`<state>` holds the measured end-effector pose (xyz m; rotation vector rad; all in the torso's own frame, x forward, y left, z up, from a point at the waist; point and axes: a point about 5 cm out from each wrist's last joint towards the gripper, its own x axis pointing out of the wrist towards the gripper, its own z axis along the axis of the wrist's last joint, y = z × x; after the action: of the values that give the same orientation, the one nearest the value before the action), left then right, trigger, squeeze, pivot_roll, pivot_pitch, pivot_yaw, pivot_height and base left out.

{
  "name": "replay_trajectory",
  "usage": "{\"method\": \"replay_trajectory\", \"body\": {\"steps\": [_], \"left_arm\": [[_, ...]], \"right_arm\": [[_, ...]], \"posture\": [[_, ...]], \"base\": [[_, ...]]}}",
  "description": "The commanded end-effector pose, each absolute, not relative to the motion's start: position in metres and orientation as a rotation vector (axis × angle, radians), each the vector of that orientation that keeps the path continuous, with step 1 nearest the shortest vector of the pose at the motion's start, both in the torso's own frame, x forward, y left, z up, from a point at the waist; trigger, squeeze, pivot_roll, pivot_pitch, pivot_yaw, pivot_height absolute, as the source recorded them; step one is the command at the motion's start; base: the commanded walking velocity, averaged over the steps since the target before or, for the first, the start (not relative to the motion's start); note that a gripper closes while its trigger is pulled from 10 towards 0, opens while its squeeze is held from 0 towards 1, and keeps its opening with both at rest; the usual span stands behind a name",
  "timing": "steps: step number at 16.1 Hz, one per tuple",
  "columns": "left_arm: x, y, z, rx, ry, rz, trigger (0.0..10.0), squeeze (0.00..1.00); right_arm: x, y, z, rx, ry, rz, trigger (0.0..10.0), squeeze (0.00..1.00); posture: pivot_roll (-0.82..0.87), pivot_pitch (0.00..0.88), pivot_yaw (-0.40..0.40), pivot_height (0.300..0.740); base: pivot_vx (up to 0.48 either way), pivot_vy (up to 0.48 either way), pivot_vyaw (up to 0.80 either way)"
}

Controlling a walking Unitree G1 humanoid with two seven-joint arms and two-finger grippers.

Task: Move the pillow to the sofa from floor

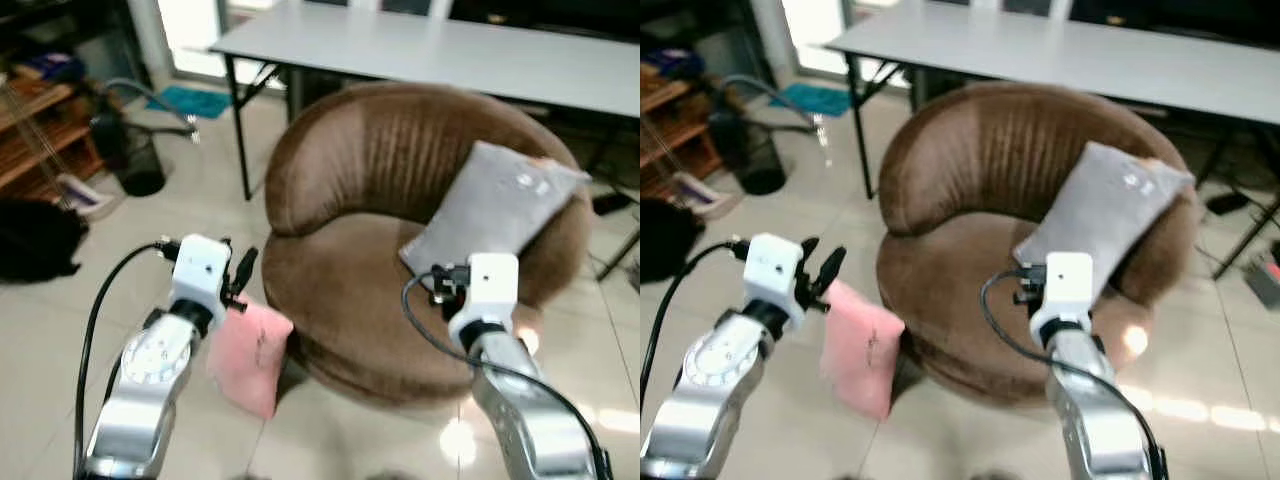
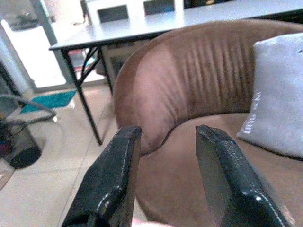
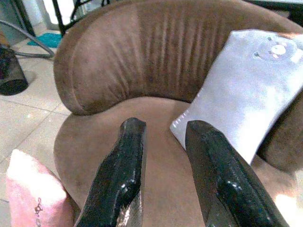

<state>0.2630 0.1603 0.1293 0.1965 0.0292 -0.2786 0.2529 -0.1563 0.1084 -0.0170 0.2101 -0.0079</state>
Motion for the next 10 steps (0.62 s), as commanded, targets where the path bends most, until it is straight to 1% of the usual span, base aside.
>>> {"method": "replay_trajectory", "body": {"steps": [1,10], "left_arm": [[0.2637,0.1610,0.1286,0.214,0.030,-0.276,10.0,0.00],[0.2707,0.1598,0.1307,0.228,0.009,-0.284,10.0,0.00]], "right_arm": [[0.2515,-0.1598,0.1073,-0.020,0.220,-0.027,10.0,0.00],[0.2542,-0.1595,0.1060,-0.010,0.216,-0.035,10.0,0.00]], "posture": [[-0.05,0.056,0.008,0.740],[-0.04,0.029,0.009,0.740]], "base": [[0.000,0.480,-0.80],[0.000,0.480,-0.80]]}}
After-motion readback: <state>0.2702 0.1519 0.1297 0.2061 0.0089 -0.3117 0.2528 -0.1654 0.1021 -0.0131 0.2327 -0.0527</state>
